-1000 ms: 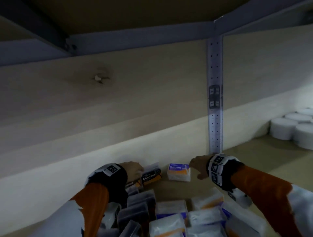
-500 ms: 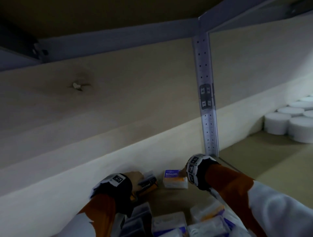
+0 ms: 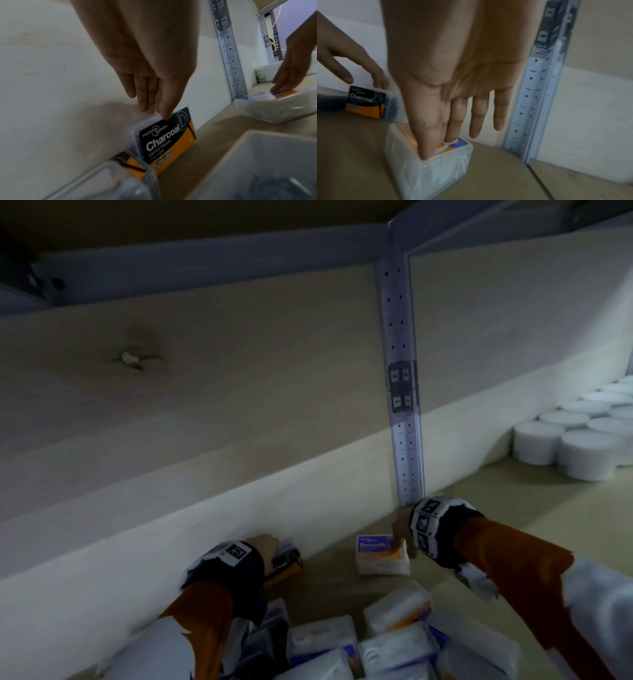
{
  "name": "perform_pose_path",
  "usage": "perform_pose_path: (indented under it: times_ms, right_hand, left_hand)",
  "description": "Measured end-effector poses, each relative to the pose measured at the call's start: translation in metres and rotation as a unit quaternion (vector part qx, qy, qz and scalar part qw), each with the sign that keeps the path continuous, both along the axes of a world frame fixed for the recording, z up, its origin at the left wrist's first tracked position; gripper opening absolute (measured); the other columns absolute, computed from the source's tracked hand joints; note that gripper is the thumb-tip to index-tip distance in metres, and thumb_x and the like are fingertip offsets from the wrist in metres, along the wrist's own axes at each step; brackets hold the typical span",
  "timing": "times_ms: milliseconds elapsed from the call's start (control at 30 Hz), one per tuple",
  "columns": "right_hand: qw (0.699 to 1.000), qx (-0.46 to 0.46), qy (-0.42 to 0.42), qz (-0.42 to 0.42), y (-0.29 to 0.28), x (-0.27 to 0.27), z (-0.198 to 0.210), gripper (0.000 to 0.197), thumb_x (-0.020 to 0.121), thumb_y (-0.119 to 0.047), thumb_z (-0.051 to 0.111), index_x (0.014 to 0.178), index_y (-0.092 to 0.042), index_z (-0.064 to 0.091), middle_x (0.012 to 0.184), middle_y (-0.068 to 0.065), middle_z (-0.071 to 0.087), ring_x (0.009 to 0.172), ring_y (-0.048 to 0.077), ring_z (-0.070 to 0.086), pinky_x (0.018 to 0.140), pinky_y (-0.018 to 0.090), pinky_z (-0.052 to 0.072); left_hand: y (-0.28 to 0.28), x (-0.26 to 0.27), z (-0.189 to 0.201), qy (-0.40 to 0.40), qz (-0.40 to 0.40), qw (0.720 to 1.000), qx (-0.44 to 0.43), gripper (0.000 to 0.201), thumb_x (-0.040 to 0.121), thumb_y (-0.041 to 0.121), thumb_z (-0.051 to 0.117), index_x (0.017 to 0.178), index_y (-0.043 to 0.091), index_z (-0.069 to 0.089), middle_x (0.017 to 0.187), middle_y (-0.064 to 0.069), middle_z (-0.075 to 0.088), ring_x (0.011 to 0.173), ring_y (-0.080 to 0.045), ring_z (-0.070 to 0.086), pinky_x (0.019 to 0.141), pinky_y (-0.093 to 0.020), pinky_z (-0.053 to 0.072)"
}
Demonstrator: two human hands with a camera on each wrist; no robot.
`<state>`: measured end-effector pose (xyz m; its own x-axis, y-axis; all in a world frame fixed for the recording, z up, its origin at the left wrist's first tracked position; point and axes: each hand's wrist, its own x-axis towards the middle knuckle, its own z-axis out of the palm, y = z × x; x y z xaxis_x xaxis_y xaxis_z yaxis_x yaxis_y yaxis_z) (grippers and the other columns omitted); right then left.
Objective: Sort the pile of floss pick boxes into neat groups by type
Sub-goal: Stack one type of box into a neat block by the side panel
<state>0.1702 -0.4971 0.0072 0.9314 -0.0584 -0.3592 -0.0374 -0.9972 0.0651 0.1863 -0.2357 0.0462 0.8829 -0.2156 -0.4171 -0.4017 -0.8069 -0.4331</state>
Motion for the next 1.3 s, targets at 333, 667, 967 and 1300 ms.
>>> perform_pose_path:
  times_ms: [333,667,967,1300]
  right_hand:
    - [0.998,0.004,0.047,0.035,-0.052,-0.033,0.006,0.037,0.080,-0.023,0.072,0.106,0.004,0.069,0.113,0.019,0.068,0.107,0.033,0.063,0.070,0.018,0.051]
    - [0.997,-0.007,0.067,0.021,-0.051,-0.049,0.008,0.071,0.092,-0.032,0.058,0.149,-0.007,0.024,0.154,0.009,0.030,0.141,0.024,0.031,0.114,0.034,0.026]
    - [1.000,0.018,0.023,0.009,-0.038,-0.060,0.010,0.068,0.085,-0.026,0.069,0.138,0.001,0.035,0.144,0.016,0.041,0.132,0.026,0.042,0.107,0.034,0.037]
    - [0.998,0.018,0.045,0.031,-0.029,-0.081,0.027,0.029,0.087,-0.017,0.066,0.101,-0.026,0.041,0.136,0.016,0.043,0.123,0.022,0.047,0.094,0.031,0.040]
  left_hand:
    - [-0.005,0.014,-0.015,-0.055,-0.045,0.997,-0.006,0.007,0.095,0.013,0.051,0.100,0.011,0.056,0.132,-0.015,0.054,0.122,-0.026,0.052,0.100,-0.029,0.042]
    - [0.001,0.018,-0.018,-0.016,-0.057,0.997,-0.047,0.053,0.091,0.022,0.059,0.135,0.004,0.036,0.143,-0.015,0.032,0.129,-0.029,0.040,0.106,-0.036,0.036]
    - [-0.003,0.002,-0.007,0.053,-0.108,0.991,-0.054,0.051,0.085,0.019,0.066,0.129,0.006,0.045,0.132,-0.016,0.046,0.119,-0.030,0.049,0.093,-0.037,0.042]
    - [-0.004,-0.016,0.004,0.084,-0.142,0.986,-0.040,0.050,0.086,0.017,0.064,0.131,0.004,0.047,0.132,-0.015,0.052,0.119,-0.030,0.051,0.087,-0.034,0.042]
